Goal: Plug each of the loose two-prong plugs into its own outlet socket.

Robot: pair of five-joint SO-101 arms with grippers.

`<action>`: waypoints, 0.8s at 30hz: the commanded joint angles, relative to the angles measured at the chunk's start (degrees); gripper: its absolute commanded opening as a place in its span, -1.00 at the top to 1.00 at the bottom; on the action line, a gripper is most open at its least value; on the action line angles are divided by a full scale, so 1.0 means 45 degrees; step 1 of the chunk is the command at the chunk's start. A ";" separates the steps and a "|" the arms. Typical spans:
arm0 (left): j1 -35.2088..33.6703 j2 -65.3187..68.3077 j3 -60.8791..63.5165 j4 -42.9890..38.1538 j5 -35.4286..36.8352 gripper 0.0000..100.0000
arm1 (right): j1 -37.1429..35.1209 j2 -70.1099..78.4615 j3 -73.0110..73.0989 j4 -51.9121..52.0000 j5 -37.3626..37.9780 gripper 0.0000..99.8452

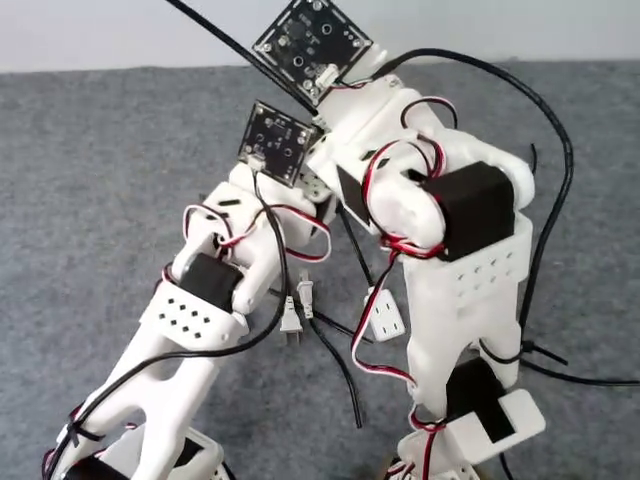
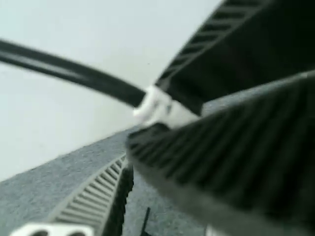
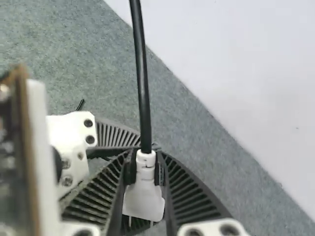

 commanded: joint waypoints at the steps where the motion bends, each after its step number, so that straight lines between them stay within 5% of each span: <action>1: 0.0254 -0.0176 -0.0147 -0.0371 0.0410 0.54 | 0.0088 -0.0518 -0.0527 -0.0088 0.0176 0.98; 24: -0.1641 -0.0176 -0.0049 -0.0039 0.0508 0.54 | 0.0225 -0.0596 0.0860 0.0459 0.0176 0.98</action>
